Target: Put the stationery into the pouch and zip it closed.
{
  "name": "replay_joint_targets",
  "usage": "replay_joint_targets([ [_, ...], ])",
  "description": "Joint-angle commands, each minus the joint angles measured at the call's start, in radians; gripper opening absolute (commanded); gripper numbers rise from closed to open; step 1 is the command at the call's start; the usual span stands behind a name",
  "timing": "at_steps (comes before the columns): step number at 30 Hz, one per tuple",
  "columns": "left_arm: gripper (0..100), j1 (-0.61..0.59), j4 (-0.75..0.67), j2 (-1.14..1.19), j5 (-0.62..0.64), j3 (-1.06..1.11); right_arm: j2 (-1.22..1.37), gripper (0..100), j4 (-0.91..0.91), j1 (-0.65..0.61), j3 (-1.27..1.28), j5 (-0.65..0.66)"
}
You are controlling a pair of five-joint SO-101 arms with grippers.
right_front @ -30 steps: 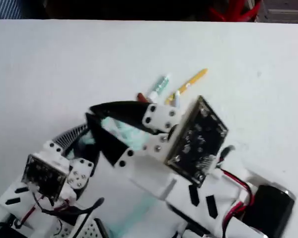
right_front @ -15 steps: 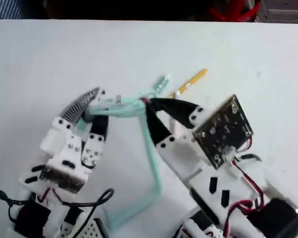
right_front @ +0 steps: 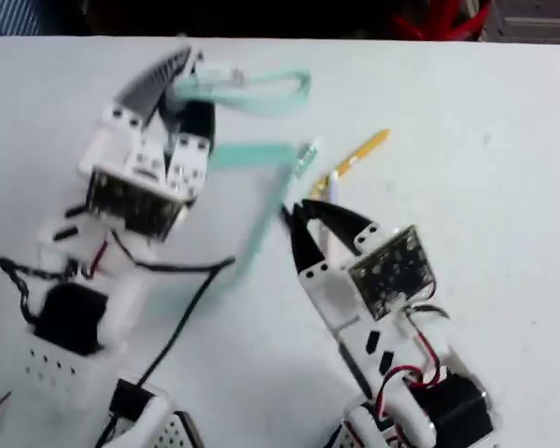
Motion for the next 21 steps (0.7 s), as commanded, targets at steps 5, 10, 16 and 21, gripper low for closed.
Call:
replay_joint_targets([
  [5,2,-0.007,0.239,-0.018,-0.002,-0.123,-0.038,1.8,-0.031,0.001,0.037,0.011],
  [10,2,-0.012,0.215,-0.162,-0.005,0.021,-0.036,1.8,-0.051,0.001,0.037,0.006],
  [16,2,-0.004,0.1,-0.137,-0.003,0.066,-0.044,1.8,-0.016,0.008,0.043,0.002],
  [21,2,0.018,0.071,0.005,-0.002,-0.061,-0.045,1.8,-0.024,0.005,0.16,0.0],
])
